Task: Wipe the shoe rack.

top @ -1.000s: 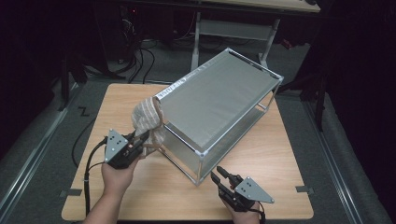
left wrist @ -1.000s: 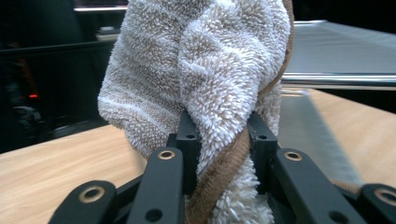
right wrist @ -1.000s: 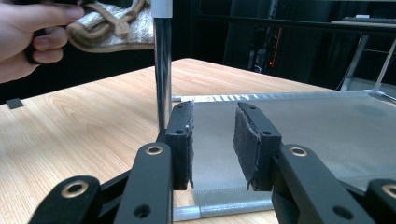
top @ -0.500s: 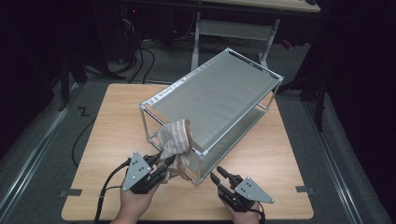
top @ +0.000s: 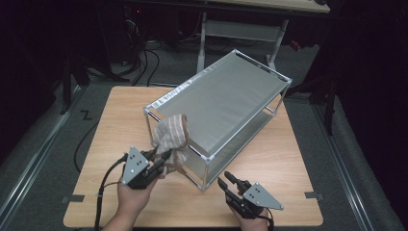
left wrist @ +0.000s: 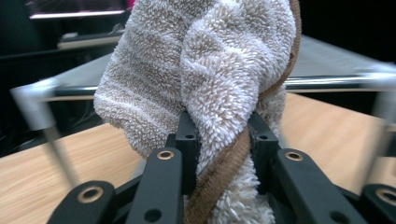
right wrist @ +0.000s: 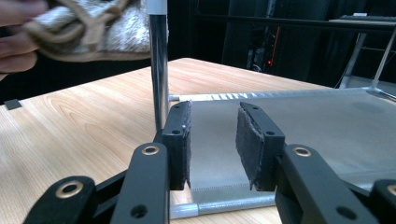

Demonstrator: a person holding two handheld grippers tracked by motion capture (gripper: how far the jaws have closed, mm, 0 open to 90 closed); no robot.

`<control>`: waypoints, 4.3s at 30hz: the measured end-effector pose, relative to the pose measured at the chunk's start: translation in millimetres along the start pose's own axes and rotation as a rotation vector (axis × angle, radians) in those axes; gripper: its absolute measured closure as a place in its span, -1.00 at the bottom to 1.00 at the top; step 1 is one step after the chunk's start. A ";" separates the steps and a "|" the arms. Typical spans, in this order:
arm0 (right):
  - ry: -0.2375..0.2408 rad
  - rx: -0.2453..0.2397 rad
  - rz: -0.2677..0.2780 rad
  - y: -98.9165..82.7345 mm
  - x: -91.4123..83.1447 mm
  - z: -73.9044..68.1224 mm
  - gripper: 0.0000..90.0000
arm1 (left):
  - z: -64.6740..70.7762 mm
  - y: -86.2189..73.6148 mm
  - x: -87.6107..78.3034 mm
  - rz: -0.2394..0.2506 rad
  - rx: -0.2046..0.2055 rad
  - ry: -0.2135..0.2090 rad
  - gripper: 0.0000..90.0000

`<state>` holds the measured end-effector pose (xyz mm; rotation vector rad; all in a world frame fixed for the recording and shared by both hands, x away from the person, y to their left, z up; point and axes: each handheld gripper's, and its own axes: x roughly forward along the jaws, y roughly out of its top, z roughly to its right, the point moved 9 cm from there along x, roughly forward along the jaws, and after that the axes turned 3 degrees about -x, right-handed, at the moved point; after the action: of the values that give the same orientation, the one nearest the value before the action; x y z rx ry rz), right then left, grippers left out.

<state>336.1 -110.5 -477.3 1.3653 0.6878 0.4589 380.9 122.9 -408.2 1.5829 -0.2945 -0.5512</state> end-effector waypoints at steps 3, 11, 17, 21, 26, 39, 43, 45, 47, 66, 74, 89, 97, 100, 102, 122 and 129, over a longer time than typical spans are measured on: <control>-0.003 -0.001 0.001 0.2 -0.6 1.2 0.46 | -24.3 0.6 3.8 -0.009 -0.020 0.049 0.59; -0.008 0.005 0.003 0.4 -2.1 3.0 0.45 | -76.7 -0.7 12.7 -0.032 -0.047 0.166 0.59; -0.009 0.009 0.003 0.0 -2.0 3.7 0.41 | -101.7 -1.1 13.2 -0.036 -0.070 0.226 0.59; -0.011 0.006 0.001 -0.6 -1.7 3.4 0.40 | -106.4 0.7 13.8 -0.040 -0.072 0.226 0.59; -0.011 0.008 -0.002 -1.4 -0.6 3.7 0.39 | -88.2 3.3 12.0 -0.036 -0.053 0.172 0.59; -0.012 0.010 -0.010 -2.9 0.5 2.4 0.33 | 15.9 4.2 -5.3 0.007 0.004 -0.076 0.58; -0.010 0.007 -0.009 -2.7 0.5 1.9 0.32 | 44.5 6.1 -11.5 0.016 0.016 -0.146 0.58; -0.008 0.007 -0.010 -2.7 0.3 1.9 0.32 | 57.4 6.3 -13.8 0.022 0.025 -0.173 0.58; -0.010 0.009 -0.009 -2.5 0.0 2.2 0.32 | 64.4 4.6 -15.8 0.021 0.031 -0.189 0.58; -0.008 0.011 -0.010 -2.5 -0.1 1.6 0.32 | 2.7 -42.5 -24.7 -0.056 -0.022 -0.039 0.58; -0.009 0.015 -0.013 -3.0 0.6 1.7 0.32 | -28.9 -54.1 -33.2 -0.063 -0.049 0.026 0.59; -0.007 0.011 -0.011 -2.3 1.3 0.4 0.32 | -67.2 -79.4 -20.8 -0.160 -0.065 0.064 0.59; -0.012 0.017 -0.011 -2.5 -0.3 2.8 0.32 | -72.4 -88.1 14.2 -0.200 -0.079 0.073 0.59; -0.009 0.016 -0.011 -2.9 -0.4 2.5 0.32 | -78.7 -99.0 27.6 -0.250 -0.046 0.107 0.59; -0.008 0.014 -0.011 -3.0 -0.7 2.6 0.32 | -83.8 -107.0 34.3 -0.291 -0.039 0.125 0.59; -0.009 0.013 -0.014 -4.1 -1.1 3.2 0.32 | -33.1 -135.1 45.2 -0.435 0.047 0.011 0.59; -0.007 0.013 -0.016 -4.4 -1.1 2.1 0.32 | -3.2 -133.5 43.2 -0.437 0.063 -0.061 0.59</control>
<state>336.3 -113.6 -481.3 1.3721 0.6961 0.4372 400.6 116.9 -547.0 1.7022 -0.0075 -0.9353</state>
